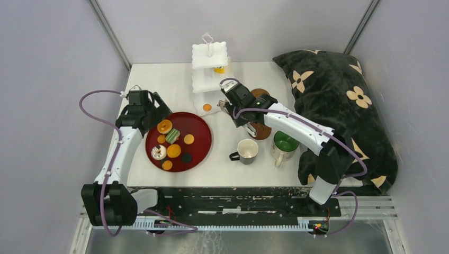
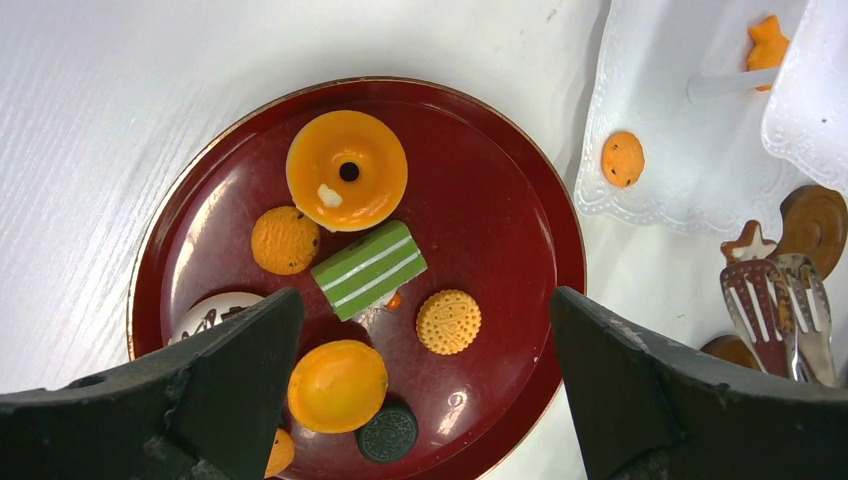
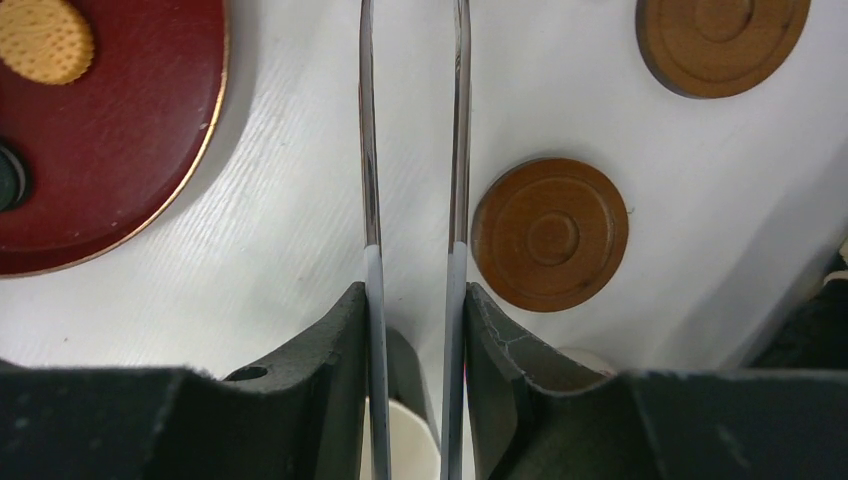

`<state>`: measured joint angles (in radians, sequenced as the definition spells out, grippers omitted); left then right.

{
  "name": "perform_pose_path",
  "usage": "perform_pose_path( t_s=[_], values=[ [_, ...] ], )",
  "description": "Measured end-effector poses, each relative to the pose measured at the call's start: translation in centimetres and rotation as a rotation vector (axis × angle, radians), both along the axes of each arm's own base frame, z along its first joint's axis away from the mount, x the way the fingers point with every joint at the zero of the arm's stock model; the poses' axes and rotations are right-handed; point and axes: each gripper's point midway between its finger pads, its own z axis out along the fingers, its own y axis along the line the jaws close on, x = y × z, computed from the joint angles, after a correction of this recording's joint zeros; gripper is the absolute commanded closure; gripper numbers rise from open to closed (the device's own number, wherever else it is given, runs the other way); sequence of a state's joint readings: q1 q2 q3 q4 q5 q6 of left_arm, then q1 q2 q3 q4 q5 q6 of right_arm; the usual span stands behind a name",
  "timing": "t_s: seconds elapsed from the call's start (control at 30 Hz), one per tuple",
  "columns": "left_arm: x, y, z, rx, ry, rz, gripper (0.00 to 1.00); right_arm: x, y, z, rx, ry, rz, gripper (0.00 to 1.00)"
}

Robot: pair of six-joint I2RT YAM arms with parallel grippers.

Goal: Serve the afternoon tea

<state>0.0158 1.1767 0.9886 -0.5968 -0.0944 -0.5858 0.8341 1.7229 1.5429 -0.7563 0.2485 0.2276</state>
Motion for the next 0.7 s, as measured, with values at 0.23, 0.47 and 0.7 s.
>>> perform_pose_path(
  t_s=[0.23, 0.47, 0.7],
  values=[
    [0.4, 0.0, -0.3, 0.0, 0.013, -0.001, 0.01, 2.6, -1.2, -2.8, -0.047, 0.014, -0.06, 0.85],
    [0.4, 0.0, -0.3, 0.001, 0.013, -0.001, 0.0, 4.5, -2.0, -4.7, -0.077, 0.02, -0.099, 0.85],
    [0.5, 0.0, -0.8, 0.009, 0.031, -0.016, 0.0, 7.0, -2.1, -4.3, -0.052, -0.011, -0.144, 0.8]
  ],
)
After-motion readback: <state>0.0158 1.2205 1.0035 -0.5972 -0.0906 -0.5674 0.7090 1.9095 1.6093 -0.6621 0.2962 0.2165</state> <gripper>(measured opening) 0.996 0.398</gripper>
